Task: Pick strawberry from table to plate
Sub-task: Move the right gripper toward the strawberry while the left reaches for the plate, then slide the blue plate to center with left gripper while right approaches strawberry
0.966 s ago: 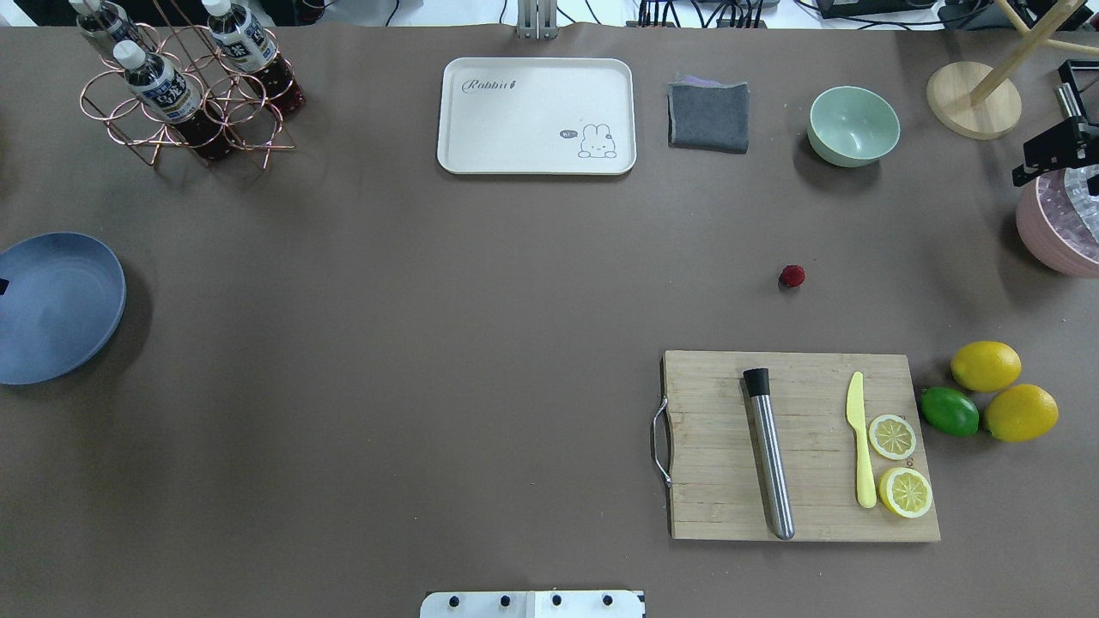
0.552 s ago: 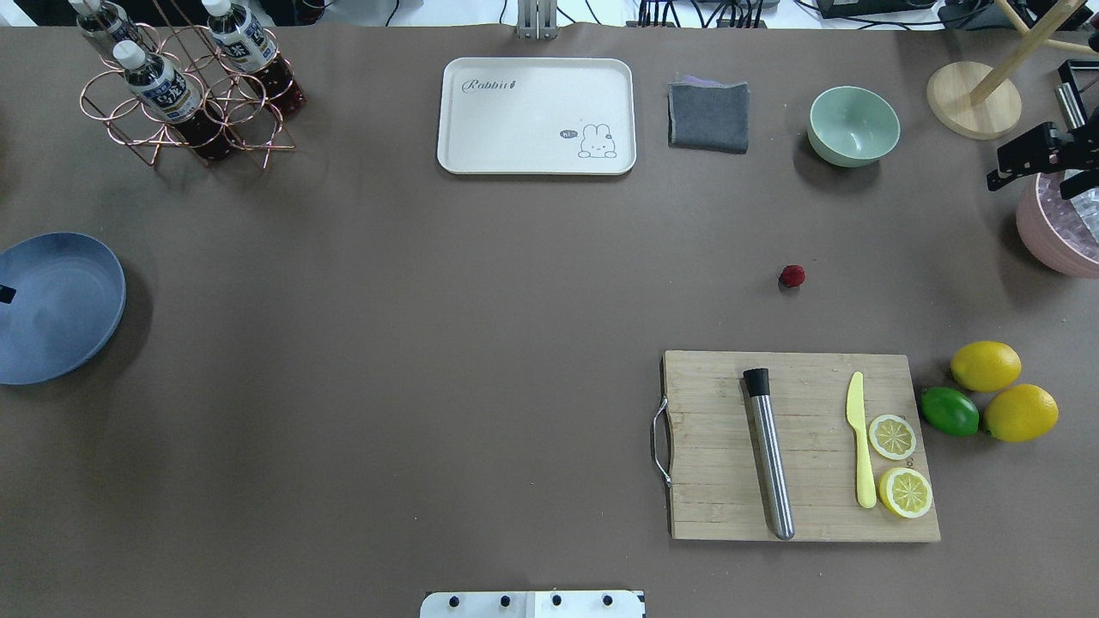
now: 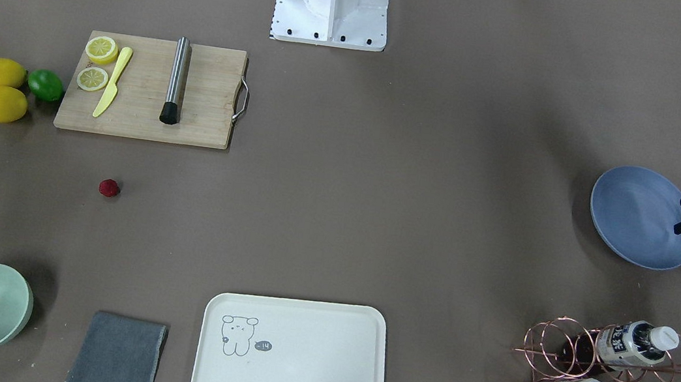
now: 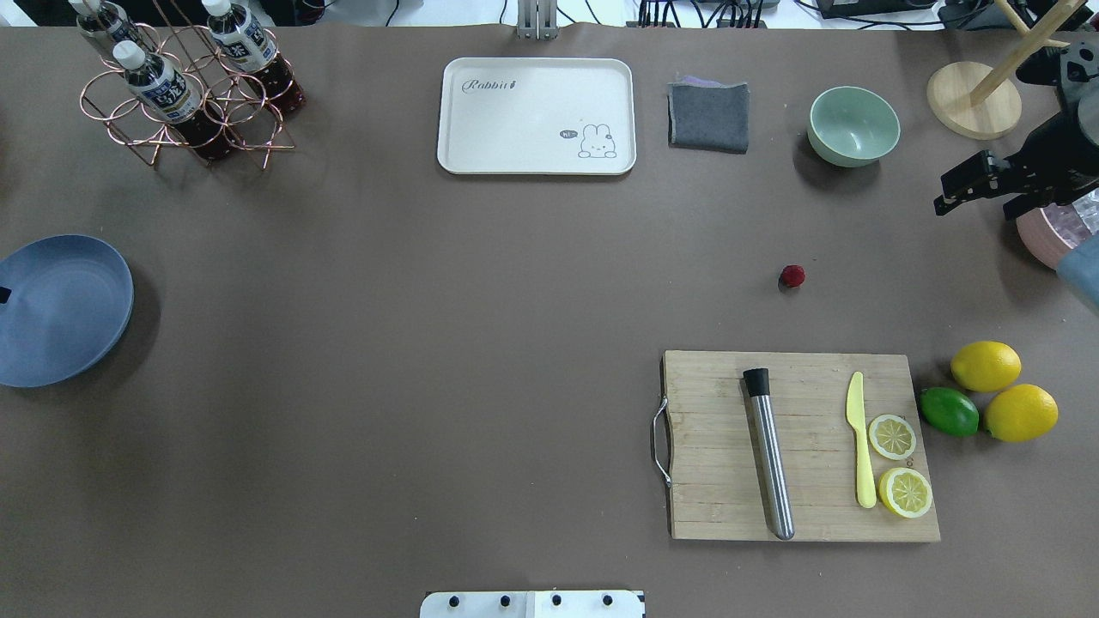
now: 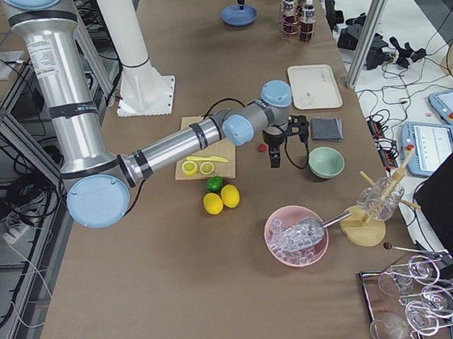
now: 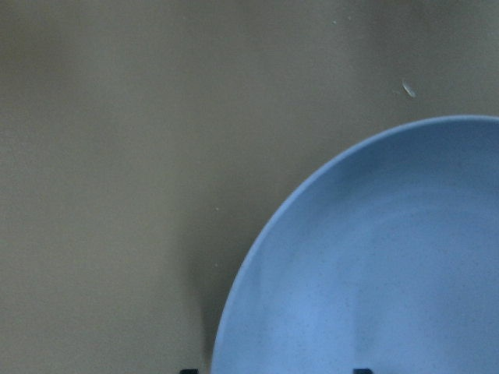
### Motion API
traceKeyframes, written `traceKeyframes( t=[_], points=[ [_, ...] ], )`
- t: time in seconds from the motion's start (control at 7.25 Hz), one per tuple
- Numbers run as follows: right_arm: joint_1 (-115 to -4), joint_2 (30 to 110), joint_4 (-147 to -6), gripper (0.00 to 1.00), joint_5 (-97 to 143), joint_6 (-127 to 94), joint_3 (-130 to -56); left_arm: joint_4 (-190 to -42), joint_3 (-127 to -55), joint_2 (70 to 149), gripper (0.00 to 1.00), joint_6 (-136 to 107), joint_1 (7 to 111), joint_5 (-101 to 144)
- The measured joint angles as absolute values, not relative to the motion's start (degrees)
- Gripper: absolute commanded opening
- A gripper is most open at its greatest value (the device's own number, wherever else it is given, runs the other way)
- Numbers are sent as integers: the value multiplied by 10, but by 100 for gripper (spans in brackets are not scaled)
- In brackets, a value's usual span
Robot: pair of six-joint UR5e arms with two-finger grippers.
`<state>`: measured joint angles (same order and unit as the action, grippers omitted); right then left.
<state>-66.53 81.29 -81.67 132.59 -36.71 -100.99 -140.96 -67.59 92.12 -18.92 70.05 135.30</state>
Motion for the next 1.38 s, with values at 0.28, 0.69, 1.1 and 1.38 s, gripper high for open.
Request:
traceKeyframes(
  t=[0.28,0.69,1.1,1.38],
  points=[
    [-646,804,-817,100,1326,-387,-1012,-1407,-677,924,0,-206,701,1358],
    [-634,797,-816,100,1325,-396,-1012,-1387,-694,939,0,-274,703,1430],
    [-627,789,-817,100,1319,-396,-1008,-1359,-772,971,0,-435,700,1510],
    [-610,766,-817,100,1302,-397,-991,-1359,-854,989,0,-588,641,1479]
  ],
)
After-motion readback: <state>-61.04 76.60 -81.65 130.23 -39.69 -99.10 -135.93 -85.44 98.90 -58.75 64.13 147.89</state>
